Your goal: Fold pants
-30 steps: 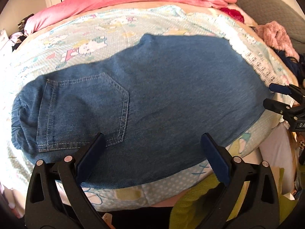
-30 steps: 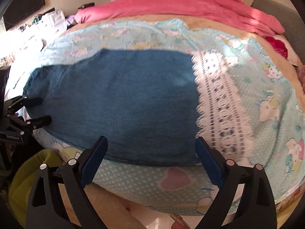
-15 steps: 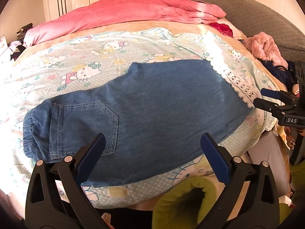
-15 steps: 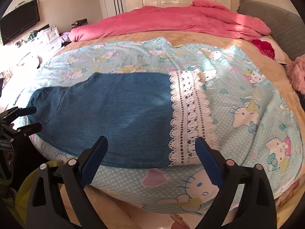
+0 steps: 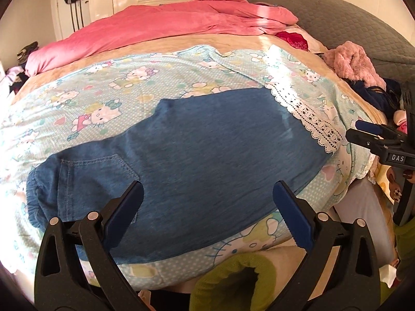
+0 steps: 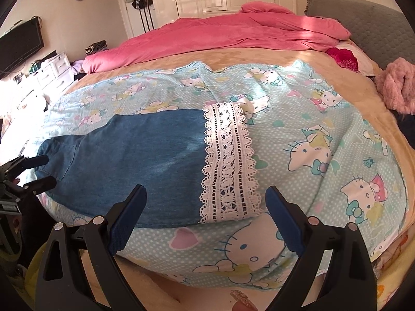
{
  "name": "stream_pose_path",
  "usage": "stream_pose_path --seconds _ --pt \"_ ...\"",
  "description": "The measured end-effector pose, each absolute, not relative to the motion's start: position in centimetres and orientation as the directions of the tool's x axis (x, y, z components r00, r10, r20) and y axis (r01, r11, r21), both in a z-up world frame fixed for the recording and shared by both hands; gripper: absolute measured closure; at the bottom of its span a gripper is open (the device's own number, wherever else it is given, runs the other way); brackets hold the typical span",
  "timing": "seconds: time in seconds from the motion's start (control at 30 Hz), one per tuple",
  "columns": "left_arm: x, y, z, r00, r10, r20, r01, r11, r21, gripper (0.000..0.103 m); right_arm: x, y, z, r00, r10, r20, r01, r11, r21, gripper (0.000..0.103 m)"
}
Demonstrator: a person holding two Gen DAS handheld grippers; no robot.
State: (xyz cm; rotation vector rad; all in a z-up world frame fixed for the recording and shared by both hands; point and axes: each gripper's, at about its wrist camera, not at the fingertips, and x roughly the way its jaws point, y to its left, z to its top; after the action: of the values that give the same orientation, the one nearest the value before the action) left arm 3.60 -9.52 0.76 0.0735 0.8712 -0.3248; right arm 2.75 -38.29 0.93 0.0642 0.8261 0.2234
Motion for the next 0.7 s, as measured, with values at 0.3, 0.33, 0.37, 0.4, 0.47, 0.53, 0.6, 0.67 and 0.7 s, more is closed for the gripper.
stream_pose_path --seconds 0.3,0.33,0.37,0.4,0.47,0.53,0.6,0.67,0.7 --pt "4.2 -11.8 1.3 0.596 -0.269 -0.757 0.343 0.937 -0.063 0.009 2.4 -39.0 1.1 0.670 0.230 -0.705 -0.163 0.973 0.163 0.011" --pt "4.3 -12.2 1.3 0.593 -0.271 -0.758 0.349 0.935 -0.061 0.009 2.4 -39.2 1.0 0.670 0.231 -0.705 -0.162 0.973 0.165 0.011" --pt "4.3 -12.4 1.3 0.590 -0.272 -0.760 0.354 0.934 -0.060 0.009 2.4 -39.3 0.9 0.669 0.231 -0.706 -0.158 0.973 0.168 0.011" --pt "4.4 -12.7 1.2 0.587 -0.274 -0.762 0.359 0.932 -0.059 0.009 2.4 -39.4 0.8 0.668 0.233 -0.706 -0.158 0.972 0.172 0.011" --pt "4.7 -13.5 1.0 0.582 -0.275 -0.765 0.371 0.927 -0.051 0.009 2.4 -39.6 0.6 0.668 0.236 -0.706 -0.153 0.972 0.181 0.011" --pt "5.1 -14.0 0.9 0.577 -0.276 -0.769 0.379 0.924 -0.047 0.009 2.3 -39.8 0.3 0.664 0.245 -0.706 -0.152 0.969 0.193 0.011" --pt "5.5 -14.5 0.8 0.571 -0.278 -0.772 0.387 0.921 -0.045 0.009 2.3 -39.9 0.2 0.663 0.248 -0.707 -0.152 0.968 0.198 0.011" --pt "5.9 -15.2 0.7 0.565 -0.280 -0.776 0.396 0.917 -0.042 0.009 2.3 -40.0 -0.1 0.660 0.251 -0.708 -0.152 0.968 0.202 0.011" --pt "6.1 -15.5 0.7 0.564 -0.281 -0.776 0.400 0.915 -0.041 0.009 2.3 -40.1 -0.2 0.659 0.252 -0.708 -0.152 0.967 0.203 0.011"
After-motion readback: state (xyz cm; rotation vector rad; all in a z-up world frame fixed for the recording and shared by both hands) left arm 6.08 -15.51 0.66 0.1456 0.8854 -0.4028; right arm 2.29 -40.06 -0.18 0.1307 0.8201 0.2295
